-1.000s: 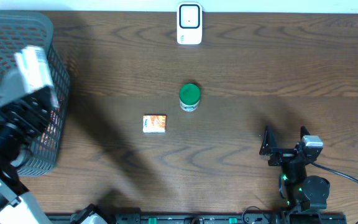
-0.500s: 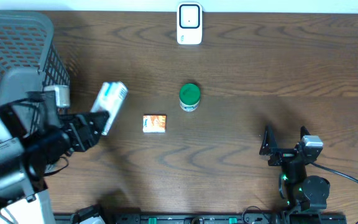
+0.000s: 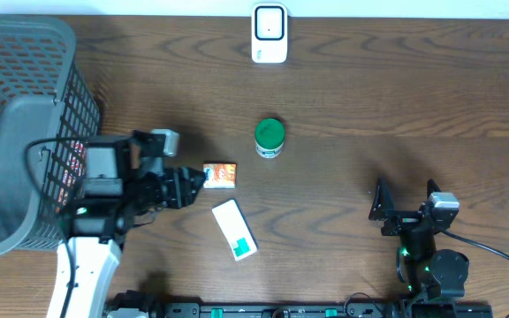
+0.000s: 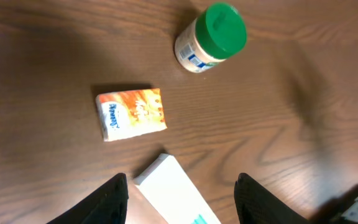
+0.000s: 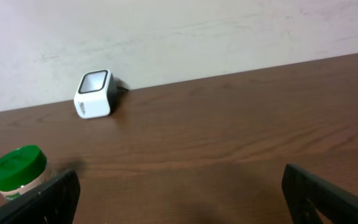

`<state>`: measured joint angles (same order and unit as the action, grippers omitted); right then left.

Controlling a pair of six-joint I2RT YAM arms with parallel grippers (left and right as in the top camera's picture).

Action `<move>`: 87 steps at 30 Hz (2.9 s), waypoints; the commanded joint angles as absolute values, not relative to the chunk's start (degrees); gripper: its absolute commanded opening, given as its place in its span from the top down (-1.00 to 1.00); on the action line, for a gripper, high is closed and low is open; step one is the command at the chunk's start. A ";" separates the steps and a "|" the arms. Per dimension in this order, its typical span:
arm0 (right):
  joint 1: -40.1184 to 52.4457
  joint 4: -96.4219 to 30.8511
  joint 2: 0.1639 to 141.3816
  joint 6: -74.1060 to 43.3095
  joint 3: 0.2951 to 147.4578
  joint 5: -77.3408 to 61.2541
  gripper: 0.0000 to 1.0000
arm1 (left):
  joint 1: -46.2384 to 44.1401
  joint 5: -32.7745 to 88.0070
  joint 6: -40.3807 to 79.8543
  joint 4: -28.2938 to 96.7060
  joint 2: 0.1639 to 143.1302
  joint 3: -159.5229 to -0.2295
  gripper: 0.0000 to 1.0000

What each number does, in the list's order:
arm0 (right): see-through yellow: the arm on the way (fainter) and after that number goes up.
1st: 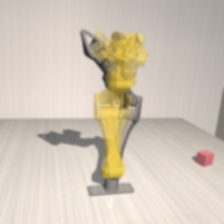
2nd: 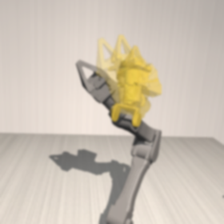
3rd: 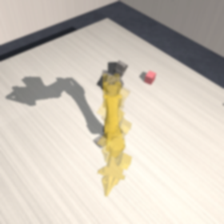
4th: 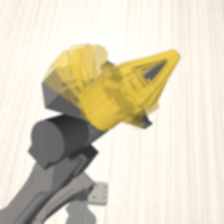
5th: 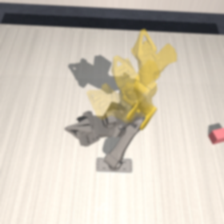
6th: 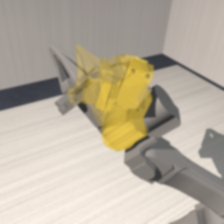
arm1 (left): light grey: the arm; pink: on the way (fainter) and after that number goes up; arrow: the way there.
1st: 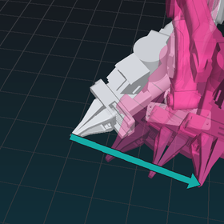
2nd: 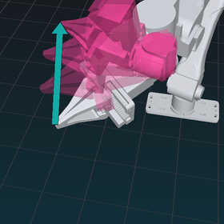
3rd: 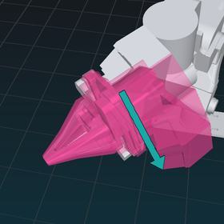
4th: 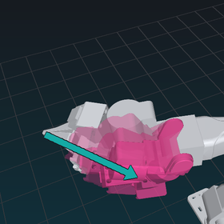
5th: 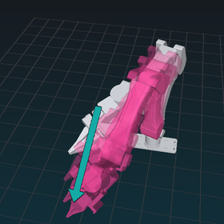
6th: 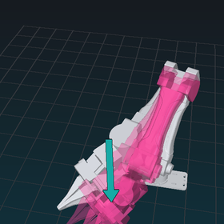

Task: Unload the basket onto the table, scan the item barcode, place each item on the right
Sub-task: 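Carry the Panadol box out and drop it in front of the orange box, then reach into the basket and grasp the red TOP chocolate bar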

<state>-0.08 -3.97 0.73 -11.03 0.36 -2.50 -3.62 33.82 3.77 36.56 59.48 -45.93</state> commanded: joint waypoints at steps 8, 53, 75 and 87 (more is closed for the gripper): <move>0.25 -4.14 0.38 -10.20 0.30 -1.98 -0.99 | -14.87 19.07 8.29 28.91 67.75 -45.98 -0.37; 0.25 -4.14 0.38 -10.20 0.30 -1.98 -0.99 | 45.63 13.93 -17.37 55.48 97.03 -90.78 -0.96; 0.25 -4.14 0.38 -10.20 0.30 -1.98 -0.99 | 42.35 20.32 -36.45 62.78 115.18 -88.33 -0.96; 0.25 -4.14 0.38 -10.20 0.30 -1.98 -0.99 | 40.80 12.25 -35.07 62.85 121.73 -88.33 -0.98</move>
